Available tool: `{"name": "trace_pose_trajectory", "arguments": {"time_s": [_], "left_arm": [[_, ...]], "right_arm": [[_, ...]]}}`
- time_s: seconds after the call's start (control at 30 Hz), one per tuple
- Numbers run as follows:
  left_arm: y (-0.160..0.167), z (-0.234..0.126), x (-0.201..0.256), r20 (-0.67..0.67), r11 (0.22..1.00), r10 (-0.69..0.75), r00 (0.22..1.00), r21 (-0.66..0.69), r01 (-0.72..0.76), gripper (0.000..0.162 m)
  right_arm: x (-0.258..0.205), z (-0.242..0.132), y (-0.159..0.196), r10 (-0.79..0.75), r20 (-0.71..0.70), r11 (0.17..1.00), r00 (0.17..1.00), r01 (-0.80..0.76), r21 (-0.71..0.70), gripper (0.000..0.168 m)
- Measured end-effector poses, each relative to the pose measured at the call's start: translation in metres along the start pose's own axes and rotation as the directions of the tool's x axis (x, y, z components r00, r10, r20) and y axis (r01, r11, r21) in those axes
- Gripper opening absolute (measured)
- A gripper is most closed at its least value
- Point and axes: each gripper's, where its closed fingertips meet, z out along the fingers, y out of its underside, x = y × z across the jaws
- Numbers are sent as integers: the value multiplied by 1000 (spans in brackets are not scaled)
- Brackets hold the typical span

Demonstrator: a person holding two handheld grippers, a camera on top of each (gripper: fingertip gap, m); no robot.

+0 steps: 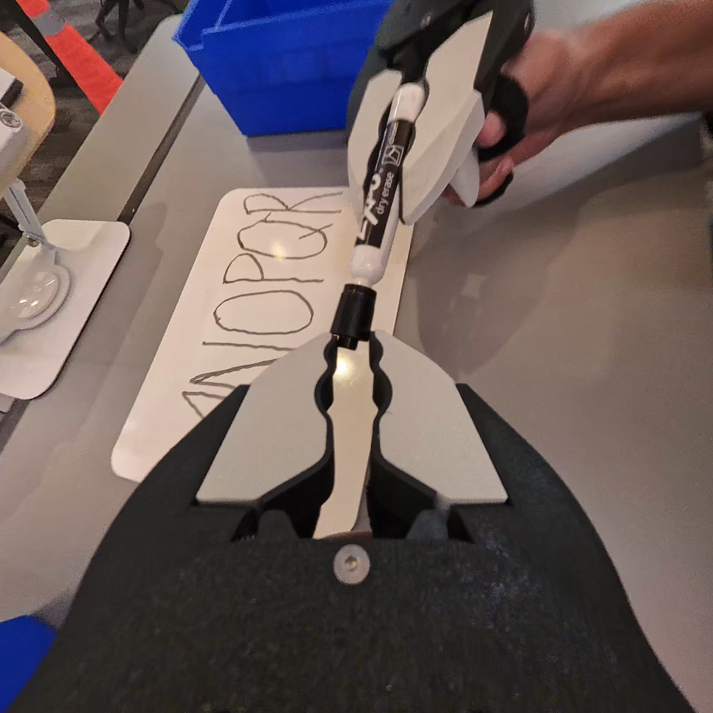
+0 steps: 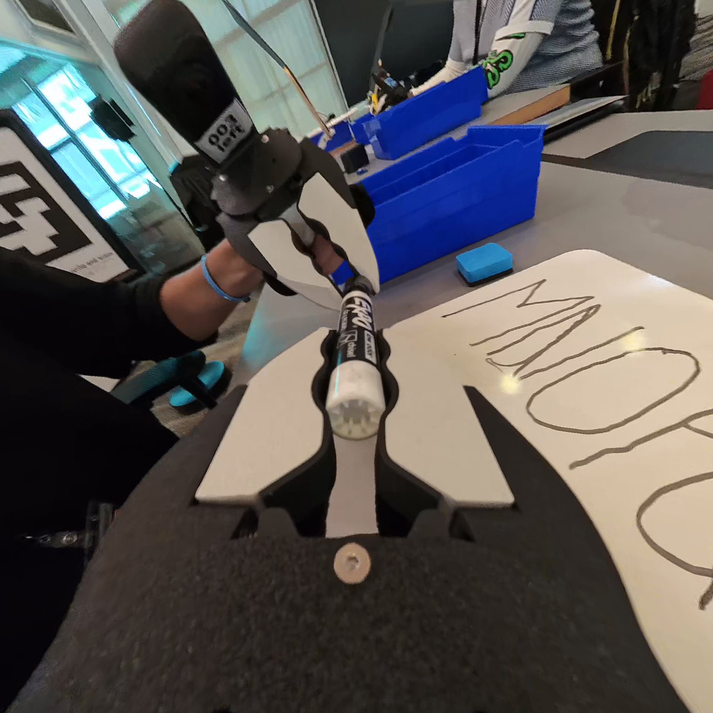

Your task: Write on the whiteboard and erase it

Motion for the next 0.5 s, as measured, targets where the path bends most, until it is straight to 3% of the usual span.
{"name": "trace_pose_trajectory", "arguments": {"time_s": [0.1, 0.2, 0.3, 0.4, 0.5], "left_arm": [[10, 4, 5, -2, 999, -9, 1000, -40, 9, 14], [4, -1, 9, -32, 996, -68, 997, 62, 70, 14], [14, 3, 14, -46, 999, -46, 998, -1, 46, 14], [9, 0, 15, -82, 995, -78, 994, 55, 83, 14], [14, 5, 19, -82, 998, -54, 995, 26, 57, 14]], "right_arm": [[0, 2, 8, -9, -3, 999, 1000, 9, -31, 19], [-4, 1, 8, 28, 43, 1000, 999, -28, 1, 19], [-5, 5, 15, 7, 36, 999, 999, -5, -50, 19], [-6, 3, 14, 37, 65, 999, 997, -36, -21, 19], [-5, 3, 19, 31, 57, 998, 998, -29, -47, 19]]}}
